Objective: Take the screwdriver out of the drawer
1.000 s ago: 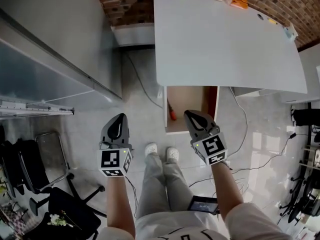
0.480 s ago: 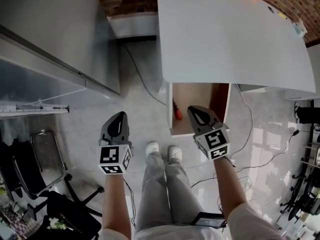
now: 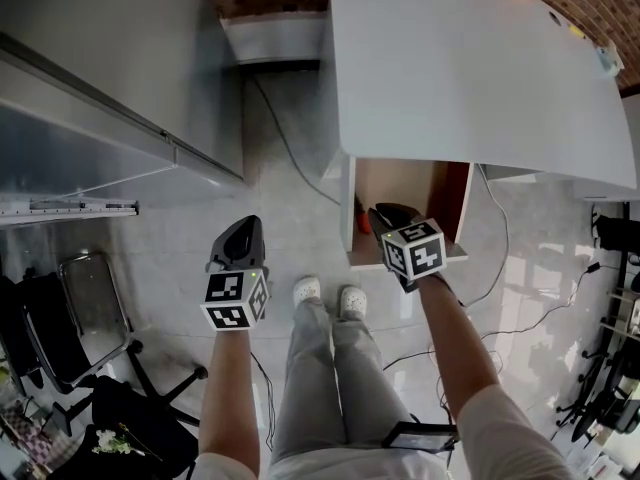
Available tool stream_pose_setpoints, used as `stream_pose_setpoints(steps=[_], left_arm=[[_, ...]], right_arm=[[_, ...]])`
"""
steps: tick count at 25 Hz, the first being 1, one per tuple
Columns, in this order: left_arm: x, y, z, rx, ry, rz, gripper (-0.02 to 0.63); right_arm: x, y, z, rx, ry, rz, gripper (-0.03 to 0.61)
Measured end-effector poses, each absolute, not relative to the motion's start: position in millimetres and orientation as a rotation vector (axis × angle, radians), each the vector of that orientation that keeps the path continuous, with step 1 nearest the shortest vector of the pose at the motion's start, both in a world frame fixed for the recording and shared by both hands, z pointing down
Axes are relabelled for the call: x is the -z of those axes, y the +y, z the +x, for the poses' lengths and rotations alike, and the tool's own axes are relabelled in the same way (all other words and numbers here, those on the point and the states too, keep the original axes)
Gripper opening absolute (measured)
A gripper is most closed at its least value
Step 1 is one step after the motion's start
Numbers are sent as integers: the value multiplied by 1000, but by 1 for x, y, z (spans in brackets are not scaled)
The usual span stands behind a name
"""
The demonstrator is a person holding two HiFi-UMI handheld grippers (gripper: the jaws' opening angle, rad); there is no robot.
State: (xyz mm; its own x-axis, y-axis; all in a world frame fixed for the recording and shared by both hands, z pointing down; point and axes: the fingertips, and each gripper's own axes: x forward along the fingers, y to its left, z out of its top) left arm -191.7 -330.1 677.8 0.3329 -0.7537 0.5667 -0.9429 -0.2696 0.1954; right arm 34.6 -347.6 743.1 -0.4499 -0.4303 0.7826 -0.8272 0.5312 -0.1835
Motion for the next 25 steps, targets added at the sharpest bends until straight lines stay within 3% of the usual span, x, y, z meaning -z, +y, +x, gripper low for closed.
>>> stream_pose_setpoints(steps=[3, 6, 25], left_arm=[[-684, -332, -193, -531, -1464, 2109, 8], [-686, -334, -194, -545, -1455, 2110, 8], [-696, -326, -212, -597, -1464, 2080, 8]], right_arm=[[-768, -352, 31, -758, -2012, 956, 27], [-791, -355, 27, -806, -1949, 887, 93], [-865, -359, 30, -817, -1742, 825, 72]])
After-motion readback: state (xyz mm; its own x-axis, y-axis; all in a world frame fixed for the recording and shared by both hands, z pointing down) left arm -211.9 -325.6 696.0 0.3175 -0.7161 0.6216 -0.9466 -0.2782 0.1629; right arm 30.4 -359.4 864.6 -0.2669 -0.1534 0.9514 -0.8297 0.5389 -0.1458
